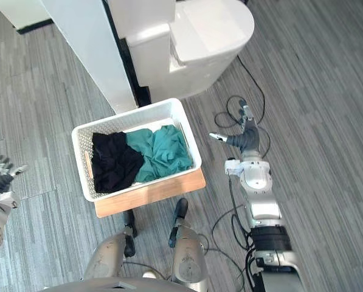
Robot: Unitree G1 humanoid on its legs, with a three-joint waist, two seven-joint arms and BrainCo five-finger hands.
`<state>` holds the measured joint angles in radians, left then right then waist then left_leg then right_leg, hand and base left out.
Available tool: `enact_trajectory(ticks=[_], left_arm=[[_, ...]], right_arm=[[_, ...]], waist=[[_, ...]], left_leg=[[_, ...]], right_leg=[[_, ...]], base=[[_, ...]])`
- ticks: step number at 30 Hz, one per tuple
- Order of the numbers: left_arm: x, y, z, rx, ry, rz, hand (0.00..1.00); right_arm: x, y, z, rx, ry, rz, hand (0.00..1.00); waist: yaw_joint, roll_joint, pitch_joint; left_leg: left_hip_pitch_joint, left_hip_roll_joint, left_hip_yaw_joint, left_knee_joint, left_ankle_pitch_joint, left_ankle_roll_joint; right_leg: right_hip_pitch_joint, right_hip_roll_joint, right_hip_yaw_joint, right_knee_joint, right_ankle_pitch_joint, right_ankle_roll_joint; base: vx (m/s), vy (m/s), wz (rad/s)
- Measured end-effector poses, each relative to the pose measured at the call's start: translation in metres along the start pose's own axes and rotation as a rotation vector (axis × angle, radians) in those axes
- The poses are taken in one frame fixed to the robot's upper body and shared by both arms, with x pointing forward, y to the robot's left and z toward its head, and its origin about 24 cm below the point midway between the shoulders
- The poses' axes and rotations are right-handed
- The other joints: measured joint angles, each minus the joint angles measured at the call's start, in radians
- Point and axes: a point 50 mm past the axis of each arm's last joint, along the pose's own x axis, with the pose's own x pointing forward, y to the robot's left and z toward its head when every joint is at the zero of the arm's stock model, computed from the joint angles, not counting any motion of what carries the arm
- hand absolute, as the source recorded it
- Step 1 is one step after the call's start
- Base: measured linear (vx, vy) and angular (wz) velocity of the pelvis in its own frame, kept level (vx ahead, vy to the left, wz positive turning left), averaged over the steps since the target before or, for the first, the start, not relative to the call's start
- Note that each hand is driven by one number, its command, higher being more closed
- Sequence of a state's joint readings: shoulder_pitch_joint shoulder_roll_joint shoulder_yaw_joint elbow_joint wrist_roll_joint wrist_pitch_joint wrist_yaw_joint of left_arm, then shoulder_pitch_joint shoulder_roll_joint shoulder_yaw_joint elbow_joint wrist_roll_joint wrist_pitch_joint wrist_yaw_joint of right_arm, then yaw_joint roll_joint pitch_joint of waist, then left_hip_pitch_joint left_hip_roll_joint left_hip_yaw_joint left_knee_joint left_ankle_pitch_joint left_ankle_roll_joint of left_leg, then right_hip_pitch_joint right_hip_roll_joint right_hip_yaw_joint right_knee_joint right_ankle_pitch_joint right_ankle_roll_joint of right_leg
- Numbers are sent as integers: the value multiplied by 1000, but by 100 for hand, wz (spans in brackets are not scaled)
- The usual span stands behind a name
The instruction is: Pick up the laundry basket with both hands and put the clothes into the washing machine.
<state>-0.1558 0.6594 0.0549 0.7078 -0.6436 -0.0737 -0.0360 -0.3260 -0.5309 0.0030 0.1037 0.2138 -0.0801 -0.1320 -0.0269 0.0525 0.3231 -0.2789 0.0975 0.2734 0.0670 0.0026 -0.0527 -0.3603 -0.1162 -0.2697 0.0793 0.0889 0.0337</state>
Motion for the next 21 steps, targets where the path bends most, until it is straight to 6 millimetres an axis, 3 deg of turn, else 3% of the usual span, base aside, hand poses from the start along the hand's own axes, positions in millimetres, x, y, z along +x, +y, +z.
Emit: enact_trajectory(ticks=[5, 7, 10, 11, 13, 18, 21], left_arm=[[12, -27, -18, 132, 145, -124, 0], [7, -50, -44, 168, 239, -204, 0], [1, -69, -59, 159, 295, -275, 0], [-3, -84, -61, 128, 304, -335, 0], [-7, -102, -54, 81, 278, -414, 0], [-9, -106, -23, 79, 223, -468, 0], [-4, -111, -10, 66, 190, -449, 0]], right_arm=[[19, 26, 24, 91, -76, 98, 0], [21, 36, 28, 110, -88, 134, 0], [21, 41, 32, 109, -101, 156, 0], [22, 46, 35, 104, -116, 173, 0], [21, 51, 37, 112, -121, 202, 0], [11, 76, 46, 98, -152, 342, 0], [12, 72, 46, 62, -146, 369, 0]], waist=[[-14, -5, 72], [-10, -5, 76], [-7, -6, 78], [-7, -5, 78], [-1, -5, 86], [20, -2, 89], [22, -1, 91]], left_leg=[[-45, -1, 33, 1, 14, 8], [-68, 1, 60, 2, 15, 8], [-78, 4, 77, 2, 15, 7], [-92, 7, 83, 8, 14, 7], [-103, 16, 90, 28, 0, 5], [-166, 62, 146, 138, -60, 3], [-201, 90, 166, 204, -94, 4]], right_leg=[[-42, 4, 29, -46, 52, -6], [-70, 6, 46, -57, 68, -6], [-86, 7, 55, -57, 72, -7], [-99, 7, 58, -57, 75, -7], [-101, 9, 58, -57, 76, -8], [-132, 11, 60, -36, 75, -6], [-137, 11, 51, -24, 74, -5]], base=[[-60, 1, -17], [-33, -10, -18], [-11, -4, -10], [-2, -8, -4], [2, -10, -5], [4, -12, -7], [2, 5, 5]])
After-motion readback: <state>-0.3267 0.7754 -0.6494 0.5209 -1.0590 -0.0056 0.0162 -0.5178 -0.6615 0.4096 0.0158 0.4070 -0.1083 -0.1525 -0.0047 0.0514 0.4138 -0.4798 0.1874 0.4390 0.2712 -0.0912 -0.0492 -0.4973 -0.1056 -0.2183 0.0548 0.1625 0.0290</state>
